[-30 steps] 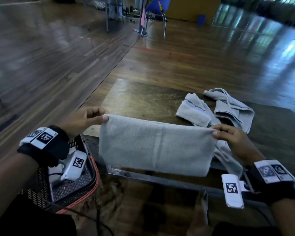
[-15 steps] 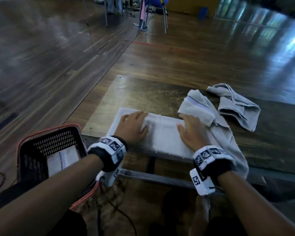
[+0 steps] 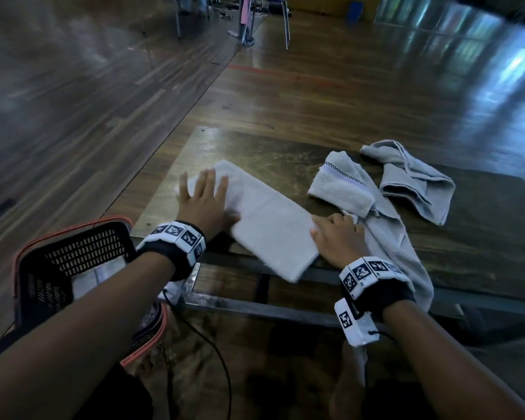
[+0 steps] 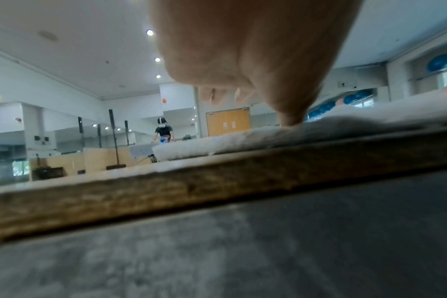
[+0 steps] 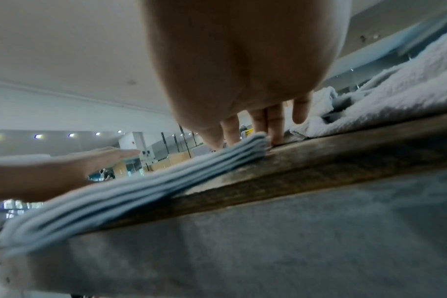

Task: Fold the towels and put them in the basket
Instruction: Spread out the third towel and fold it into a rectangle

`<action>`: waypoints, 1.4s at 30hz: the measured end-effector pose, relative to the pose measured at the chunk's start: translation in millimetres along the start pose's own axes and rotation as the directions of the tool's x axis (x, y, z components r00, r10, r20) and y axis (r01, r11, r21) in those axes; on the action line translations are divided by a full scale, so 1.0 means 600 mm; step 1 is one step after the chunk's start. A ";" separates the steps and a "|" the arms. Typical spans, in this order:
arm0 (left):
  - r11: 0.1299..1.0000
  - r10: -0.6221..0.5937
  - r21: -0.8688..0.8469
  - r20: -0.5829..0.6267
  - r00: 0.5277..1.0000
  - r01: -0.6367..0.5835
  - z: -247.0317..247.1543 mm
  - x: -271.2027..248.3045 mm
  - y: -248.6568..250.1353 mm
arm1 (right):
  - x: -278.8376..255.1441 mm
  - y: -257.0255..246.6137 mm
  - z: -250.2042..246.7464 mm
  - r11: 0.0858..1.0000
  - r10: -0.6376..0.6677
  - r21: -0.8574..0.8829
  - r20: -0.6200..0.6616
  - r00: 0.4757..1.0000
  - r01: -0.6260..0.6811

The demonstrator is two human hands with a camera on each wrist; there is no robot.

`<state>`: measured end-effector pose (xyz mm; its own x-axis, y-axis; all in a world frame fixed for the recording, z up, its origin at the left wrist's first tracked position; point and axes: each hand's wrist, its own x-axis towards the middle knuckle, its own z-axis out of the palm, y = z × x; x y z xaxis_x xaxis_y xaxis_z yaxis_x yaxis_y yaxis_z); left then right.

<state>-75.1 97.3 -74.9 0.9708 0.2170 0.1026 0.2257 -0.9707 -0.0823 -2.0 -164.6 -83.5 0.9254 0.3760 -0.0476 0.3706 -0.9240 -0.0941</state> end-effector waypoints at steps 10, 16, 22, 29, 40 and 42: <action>0.663 0.719 -0.131 -0.165 0.675 -0.737 -0.018 -0.093 0.075 | -0.014 0.022 -0.019 0.991 0.036 0.131 0.046 0.998 -0.041; 0.697 0.701 0.020 -0.228 0.676 -0.717 -0.008 -0.106 0.094 | -0.021 0.024 -0.016 0.946 0.066 0.312 0.075 0.995 -0.087; 0.657 0.615 -0.184 -0.431 0.660 -0.731 -0.038 -0.121 0.116 | -0.038 0.056 -0.037 0.770 0.058 0.617 0.191 0.980 -0.166; 0.502 0.222 -0.630 -0.568 0.793 -0.592 -0.099 -0.155 0.161 | -0.107 0.111 -0.124 0.107 -0.100 0.992 0.074 0.992 -0.064; 0.492 -0.061 -0.855 -0.221 0.973 -0.163 -0.054 -0.099 0.090 | 0.004 0.046 -0.112 0.426 -0.029 0.902 0.084 0.996 -0.064; 0.553 -0.086 -0.824 -0.201 0.976 -0.121 -0.040 -0.075 0.072 | 0.043 0.017 -0.090 0.411 -0.019 0.909 0.087 0.996 -0.071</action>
<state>-111.0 43.3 -59.4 0.9114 0.2749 0.3062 -0.0597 -0.6479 0.7593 30.2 -168.2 -32.1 0.9077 0.3982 -0.1321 0.0138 -0.3432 -0.9392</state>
